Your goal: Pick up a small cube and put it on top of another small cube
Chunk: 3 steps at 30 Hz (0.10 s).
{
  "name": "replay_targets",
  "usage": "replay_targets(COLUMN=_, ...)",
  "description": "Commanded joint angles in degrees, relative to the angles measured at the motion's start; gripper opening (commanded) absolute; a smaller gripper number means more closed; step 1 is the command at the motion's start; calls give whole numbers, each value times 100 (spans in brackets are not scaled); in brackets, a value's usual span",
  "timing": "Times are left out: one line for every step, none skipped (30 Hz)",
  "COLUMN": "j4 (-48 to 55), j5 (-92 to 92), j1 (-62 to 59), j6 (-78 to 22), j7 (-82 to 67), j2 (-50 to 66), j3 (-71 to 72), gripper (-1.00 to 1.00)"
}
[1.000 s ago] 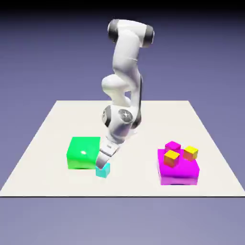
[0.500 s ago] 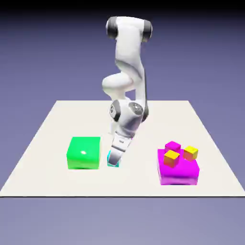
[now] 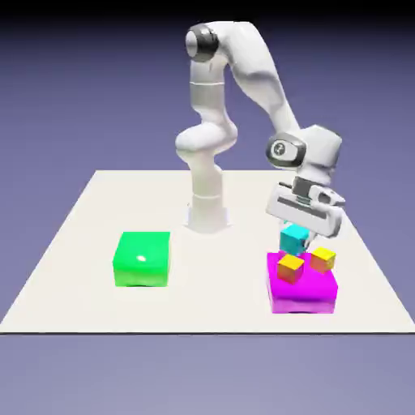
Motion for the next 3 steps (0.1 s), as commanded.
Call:
replay_targets(j4=0, j5=-2, j1=4, j6=6, j7=1, j2=0, j3=0, gripper=100)
replay_targets(j4=0, j5=-2, j1=4, j6=6, j7=1, j2=0, j3=0, gripper=100)
replay_targets(j4=30, j5=73, j1=45, j6=-239, j7=-64, j2=-207, j3=42, gripper=100)
